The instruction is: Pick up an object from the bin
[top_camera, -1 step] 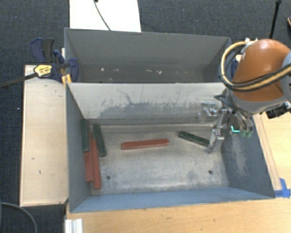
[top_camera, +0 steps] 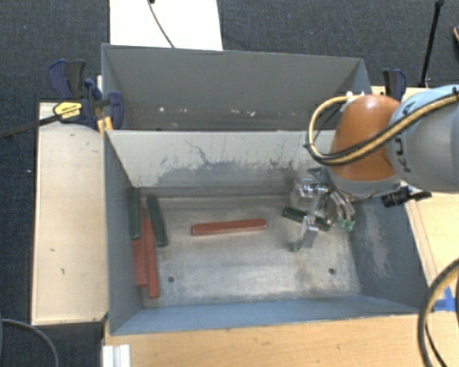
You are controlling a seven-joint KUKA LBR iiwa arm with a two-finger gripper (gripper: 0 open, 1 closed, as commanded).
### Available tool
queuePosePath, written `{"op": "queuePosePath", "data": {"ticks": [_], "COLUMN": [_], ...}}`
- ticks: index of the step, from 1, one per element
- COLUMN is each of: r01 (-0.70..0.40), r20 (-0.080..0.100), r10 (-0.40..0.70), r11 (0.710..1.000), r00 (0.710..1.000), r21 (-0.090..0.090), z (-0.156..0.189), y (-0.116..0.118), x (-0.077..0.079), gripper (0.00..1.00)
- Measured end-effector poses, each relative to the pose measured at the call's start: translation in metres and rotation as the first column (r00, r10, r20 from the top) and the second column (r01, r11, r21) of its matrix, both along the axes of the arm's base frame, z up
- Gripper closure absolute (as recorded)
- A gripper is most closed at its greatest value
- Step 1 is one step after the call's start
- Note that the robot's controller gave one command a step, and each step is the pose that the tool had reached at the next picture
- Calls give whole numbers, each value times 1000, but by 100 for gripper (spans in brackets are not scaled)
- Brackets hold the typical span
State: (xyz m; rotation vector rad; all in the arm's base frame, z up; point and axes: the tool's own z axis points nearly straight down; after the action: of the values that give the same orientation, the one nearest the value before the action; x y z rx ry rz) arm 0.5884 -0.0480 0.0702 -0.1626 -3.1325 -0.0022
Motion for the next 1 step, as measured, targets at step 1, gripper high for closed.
{"op": "queuePosePath", "data": {"ticks": [1], "r01": [-3], "r20": [7], "r10": [3], "r11": [1000], "r00": [1000], "r21": [-2], "z": [4], "y": [-1], "x": [2], "gripper": [100]}}
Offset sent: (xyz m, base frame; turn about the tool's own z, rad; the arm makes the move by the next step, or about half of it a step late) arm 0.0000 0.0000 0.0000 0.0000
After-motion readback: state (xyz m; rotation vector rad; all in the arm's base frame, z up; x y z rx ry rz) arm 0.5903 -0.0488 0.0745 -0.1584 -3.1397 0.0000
